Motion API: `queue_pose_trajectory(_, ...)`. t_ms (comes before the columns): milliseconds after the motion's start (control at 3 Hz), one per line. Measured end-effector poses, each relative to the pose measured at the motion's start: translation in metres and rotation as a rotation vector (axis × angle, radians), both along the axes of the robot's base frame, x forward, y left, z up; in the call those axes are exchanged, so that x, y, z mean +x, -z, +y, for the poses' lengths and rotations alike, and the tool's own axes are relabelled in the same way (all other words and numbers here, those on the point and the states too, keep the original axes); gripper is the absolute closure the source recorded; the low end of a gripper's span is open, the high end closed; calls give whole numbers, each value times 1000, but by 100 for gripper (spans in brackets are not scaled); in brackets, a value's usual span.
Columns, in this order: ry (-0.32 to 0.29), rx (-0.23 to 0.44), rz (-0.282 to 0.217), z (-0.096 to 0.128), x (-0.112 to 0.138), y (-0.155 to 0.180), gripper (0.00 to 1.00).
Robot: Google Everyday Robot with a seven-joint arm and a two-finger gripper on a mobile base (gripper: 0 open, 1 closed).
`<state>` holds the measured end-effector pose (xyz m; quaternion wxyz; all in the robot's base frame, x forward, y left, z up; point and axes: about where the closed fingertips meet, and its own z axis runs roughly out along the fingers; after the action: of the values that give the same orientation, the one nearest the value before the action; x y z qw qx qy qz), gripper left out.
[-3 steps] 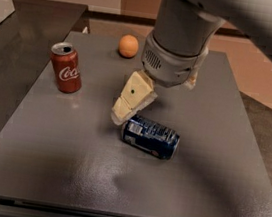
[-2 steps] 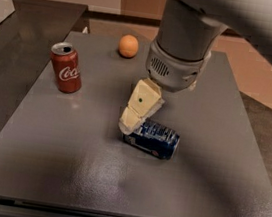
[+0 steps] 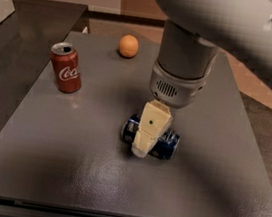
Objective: Place pepsi can upright
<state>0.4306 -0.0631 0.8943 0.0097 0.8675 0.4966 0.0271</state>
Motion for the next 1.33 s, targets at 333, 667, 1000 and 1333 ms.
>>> queue_pose_trajectory(333, -45, -22, 20, -9, -5, 11, 0)
queue_pose_trajectory(667, -79, -16, 32, -13, -14, 21, 0)
queue_pose_trajectory(1000, -106, -3, 36, -13, -21, 31, 0)
queue_pose_trajectory(1333, -126, 9, 33, -7, -26, 38, 0)
